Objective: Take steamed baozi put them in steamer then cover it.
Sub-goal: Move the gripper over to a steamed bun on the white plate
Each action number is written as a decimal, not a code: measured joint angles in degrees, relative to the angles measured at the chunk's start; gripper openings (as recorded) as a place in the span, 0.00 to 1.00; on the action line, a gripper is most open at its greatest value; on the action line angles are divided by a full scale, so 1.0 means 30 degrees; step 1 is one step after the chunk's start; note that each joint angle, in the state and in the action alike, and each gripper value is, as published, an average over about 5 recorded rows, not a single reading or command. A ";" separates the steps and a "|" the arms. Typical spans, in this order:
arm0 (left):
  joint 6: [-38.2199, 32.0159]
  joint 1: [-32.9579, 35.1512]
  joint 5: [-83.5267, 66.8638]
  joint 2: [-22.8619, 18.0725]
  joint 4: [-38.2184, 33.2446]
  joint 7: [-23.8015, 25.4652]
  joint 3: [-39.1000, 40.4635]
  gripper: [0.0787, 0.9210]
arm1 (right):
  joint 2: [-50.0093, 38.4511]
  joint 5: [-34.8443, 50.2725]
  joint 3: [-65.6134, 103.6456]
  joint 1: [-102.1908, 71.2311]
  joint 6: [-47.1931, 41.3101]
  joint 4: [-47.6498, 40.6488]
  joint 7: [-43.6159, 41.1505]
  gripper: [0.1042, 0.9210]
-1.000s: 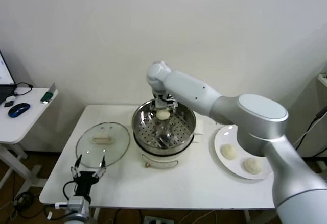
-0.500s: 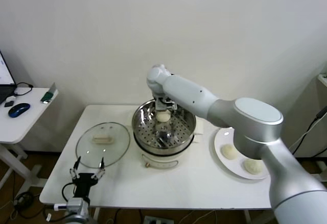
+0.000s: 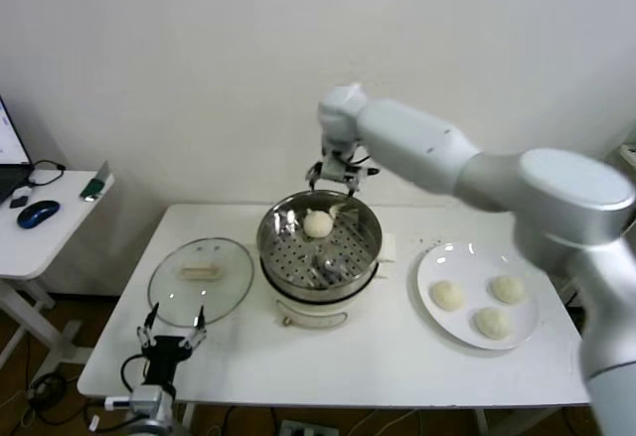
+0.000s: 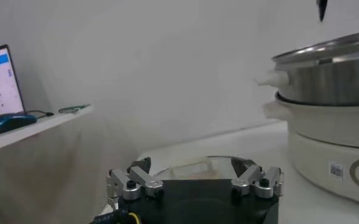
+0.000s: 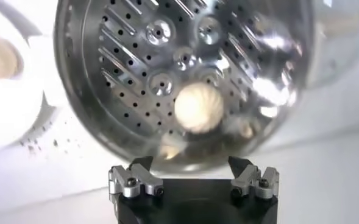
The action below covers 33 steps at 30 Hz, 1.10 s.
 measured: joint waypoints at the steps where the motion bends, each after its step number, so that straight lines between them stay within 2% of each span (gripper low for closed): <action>1: 0.0016 0.0017 0.0003 -0.0014 -0.0039 -0.0017 0.0033 0.88 | -0.0572 0.0747 -0.0327 0.0195 -0.0846 0.0381 0.0034 0.88; 7: 0.0061 0.0101 0.0031 -0.0043 -0.0339 -0.0138 0.0097 0.88 | -0.3994 0.4579 -0.1695 0.0585 -0.5221 0.2435 0.0068 0.88; 13: 0.0076 0.0274 0.0032 0.0011 -0.0553 -0.0143 -0.0006 0.88 | -0.6880 0.6460 -0.2283 -0.0238 -0.7752 0.3581 0.0031 0.88; 22: 0.0001 0.0645 0.0032 0.0013 -0.0746 -0.0168 -0.0157 0.88 | -0.8994 0.6356 -0.1012 -0.3308 -0.9331 0.3753 0.0003 0.88; 33: -0.0044 0.0962 0.0035 0.0009 -0.0821 -0.0183 -0.0325 0.88 | -0.9408 0.4919 0.1539 -0.7098 -0.9760 0.2919 0.0205 0.88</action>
